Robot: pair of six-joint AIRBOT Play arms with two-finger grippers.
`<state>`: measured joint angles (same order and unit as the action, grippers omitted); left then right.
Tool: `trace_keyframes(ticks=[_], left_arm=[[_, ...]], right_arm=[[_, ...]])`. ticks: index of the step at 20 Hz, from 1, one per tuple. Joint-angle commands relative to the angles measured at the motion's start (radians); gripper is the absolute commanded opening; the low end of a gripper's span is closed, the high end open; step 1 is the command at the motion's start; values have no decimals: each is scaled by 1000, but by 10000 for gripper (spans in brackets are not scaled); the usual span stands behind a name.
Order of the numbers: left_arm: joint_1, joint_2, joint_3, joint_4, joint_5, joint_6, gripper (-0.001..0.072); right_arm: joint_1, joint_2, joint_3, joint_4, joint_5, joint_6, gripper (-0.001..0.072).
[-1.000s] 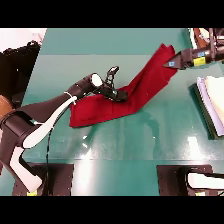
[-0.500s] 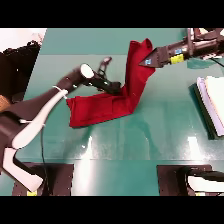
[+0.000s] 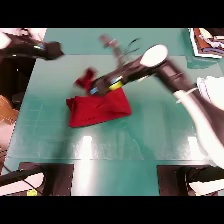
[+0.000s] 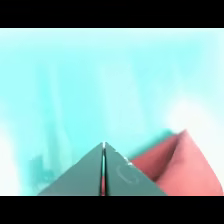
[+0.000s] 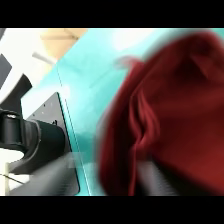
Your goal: Fold the shirts.
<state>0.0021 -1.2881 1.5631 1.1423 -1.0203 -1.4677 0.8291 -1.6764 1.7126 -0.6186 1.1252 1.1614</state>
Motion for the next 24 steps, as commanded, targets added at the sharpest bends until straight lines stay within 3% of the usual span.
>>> trace_keyframes(ticks=[1,3,10,13,14,15,20,24], left_arm=[[109,89,2,28,-34,2,26],[121,88,1,30,-84,3,26],[121,85,0,28,-154,10,26],[121,85,0,26,-151,10,26],[121,85,0,21,-146,10,26],[121,85,0,17,-141,10,26],[121,83,0,13,-133,10,26],[121,75,0,-14,-113,10,26]], right_arm=[[153,-113,1,-8,-142,-48,593],[138,-129,0,-35,-73,-46,434],[-202,-77,-1,-259,157,68,433],[-369,-78,-29,-263,215,77,481],[-413,-78,-63,-263,214,78,595],[-452,-78,-103,-257,210,80,636],[-541,-82,-337,-87,106,63,630],[-494,-151,-372,55,80,10,621]])
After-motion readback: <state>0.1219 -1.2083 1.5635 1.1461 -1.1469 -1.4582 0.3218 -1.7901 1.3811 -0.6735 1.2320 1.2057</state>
